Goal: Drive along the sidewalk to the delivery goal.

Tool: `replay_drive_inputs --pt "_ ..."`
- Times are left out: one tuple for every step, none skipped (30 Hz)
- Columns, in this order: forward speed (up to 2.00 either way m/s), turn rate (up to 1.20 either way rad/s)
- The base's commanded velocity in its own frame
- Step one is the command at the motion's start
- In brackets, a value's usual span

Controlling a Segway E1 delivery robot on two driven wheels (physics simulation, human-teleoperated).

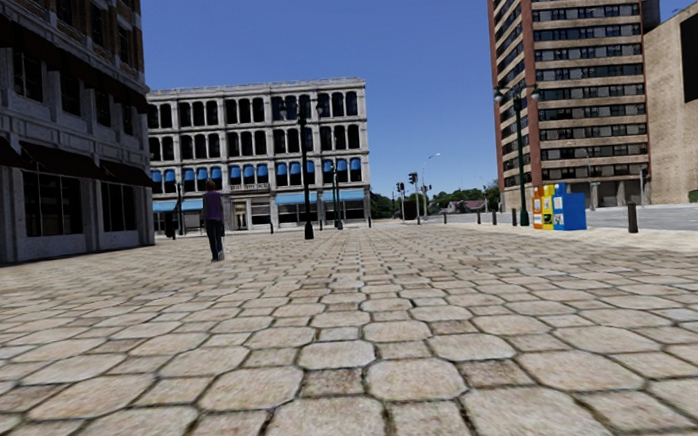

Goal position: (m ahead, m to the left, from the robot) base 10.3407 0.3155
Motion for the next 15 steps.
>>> replay_drive_inputs --pt "1.78 0.00" --pt "1.78 0.00" --pt "1.78 0.00" --pt "1.78 0.00" --pt "1.78 0.00" --pt "1.78 0.00" --pt "1.78 0.00" --pt "1.78 0.00" --pt "1.78 0.00" --pt "1.78 0.00" --pt "1.78 0.00" --pt "1.78 0.00" --pt "1.78 0.00" --pt "1.78 0.00" --pt "1.78 0.00"
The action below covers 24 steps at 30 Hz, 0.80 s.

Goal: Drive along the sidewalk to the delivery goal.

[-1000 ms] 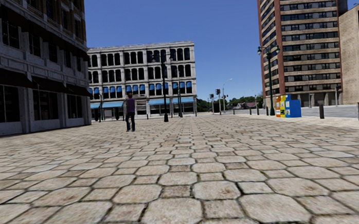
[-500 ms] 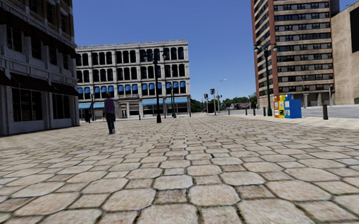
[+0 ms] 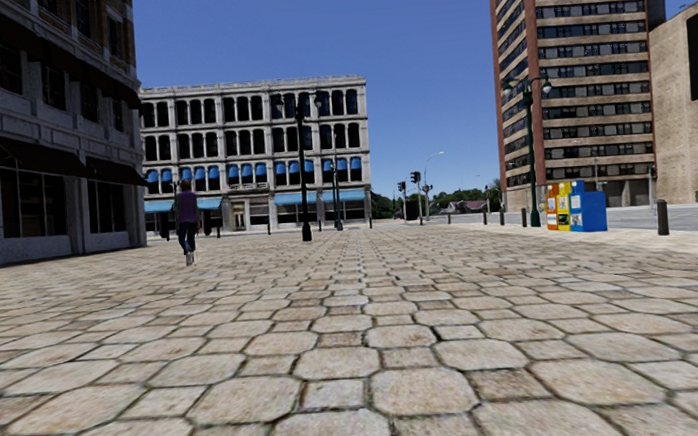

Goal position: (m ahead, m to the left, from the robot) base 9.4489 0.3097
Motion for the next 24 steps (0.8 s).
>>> replay_drive_inputs --pt "1.78 0.00" --pt "1.78 0.00" --pt "1.78 0.00" --pt "1.78 0.00" --pt "1.78 0.00" --pt "1.78 0.00" --pt "1.78 0.00" --pt "1.78 0.00" --pt "1.78 0.00" --pt "1.78 0.00" --pt "1.78 0.00" --pt "1.78 0.00" --pt "1.78 0.00" --pt "1.78 0.00" --pt "1.78 0.00" --pt "1.78 0.00" --pt "1.78 0.00" --pt "1.78 0.00" --pt "1.78 0.00" --pt "1.78 0.00" --pt "1.78 0.00" --pt "1.78 0.00" --pt "1.78 0.09" --pt "1.78 0.09"
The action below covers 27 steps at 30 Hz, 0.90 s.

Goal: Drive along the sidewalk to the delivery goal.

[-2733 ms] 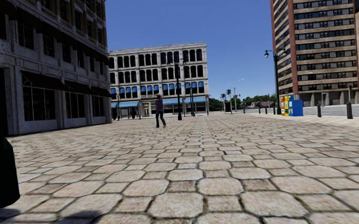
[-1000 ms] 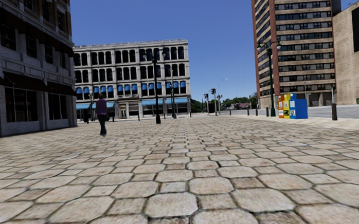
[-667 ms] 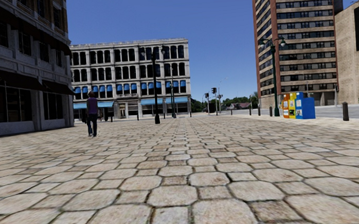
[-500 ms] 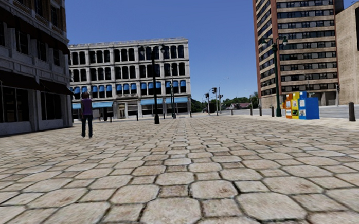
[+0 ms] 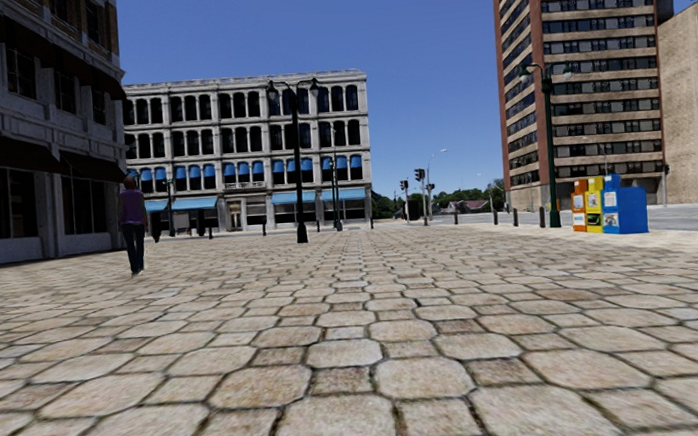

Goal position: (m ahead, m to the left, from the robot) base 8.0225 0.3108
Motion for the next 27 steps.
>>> replay_drive_inputs --pt "1.78 0.49" --pt "1.78 0.59" --pt "1.78 0.62" --pt "1.78 0.48" --pt "1.78 0.05" --pt "1.78 0.00" --pt "1.78 0.00" --pt "1.78 0.00" --pt "1.78 0.00" --pt "1.78 0.00" --pt "1.78 0.00" --pt "1.78 0.00" --pt "1.78 0.00" --pt "1.78 0.00" --pt "1.78 0.00" --pt "1.78 0.00" --pt "1.78 0.00" --pt "1.78 0.00" --pt "1.78 0.00" --pt "1.78 0.00" --pt "1.78 0.00" --pt "1.78 0.00" --pt "1.78 0.00" --pt "1.78 0.00" --pt "1.78 0.00" --pt "1.78 0.00" --pt "1.78 0.00"
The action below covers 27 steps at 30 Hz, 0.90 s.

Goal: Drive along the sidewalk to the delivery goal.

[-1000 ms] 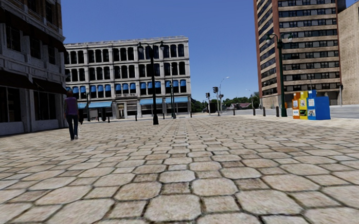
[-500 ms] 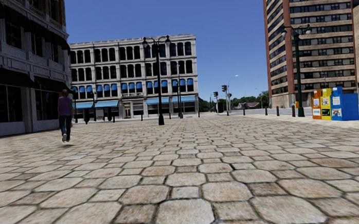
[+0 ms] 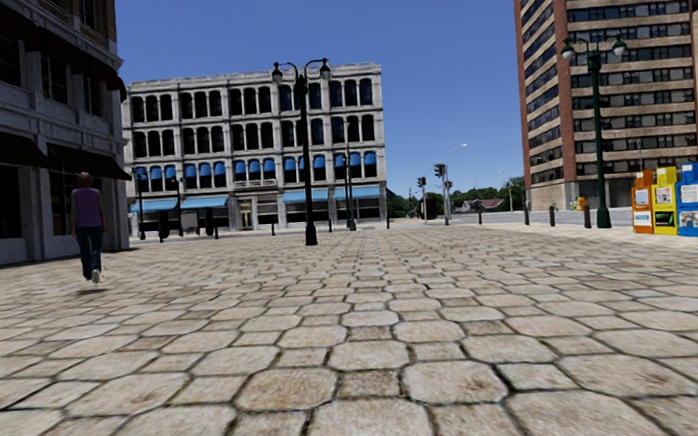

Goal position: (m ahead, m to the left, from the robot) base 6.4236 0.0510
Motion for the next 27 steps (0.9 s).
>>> replay_drive_inputs --pt "1.78 0.00" --pt "1.78 0.00" --pt "1.78 0.00" --pt "1.78 0.00" --pt "1.78 0.00" --pt "1.78 0.00" --pt "1.78 0.00" --pt "1.78 0.00" --pt "1.78 0.00" --pt "1.78 0.00" --pt "1.78 0.00" --pt "1.78 0.00" --pt "1.78 0.00" --pt "1.78 0.00" --pt "1.78 0.00" --pt "1.78 0.00" --pt "1.78 0.00" --pt "1.78 0.00" --pt "1.78 0.00" --pt "1.78 0.00" --pt "1.78 0.00" --pt "1.78 0.00" --pt "1.78 0.00" --pt "1.78 0.00" --pt "1.78 0.00" --pt "1.78 0.00" --pt "1.78 0.00"
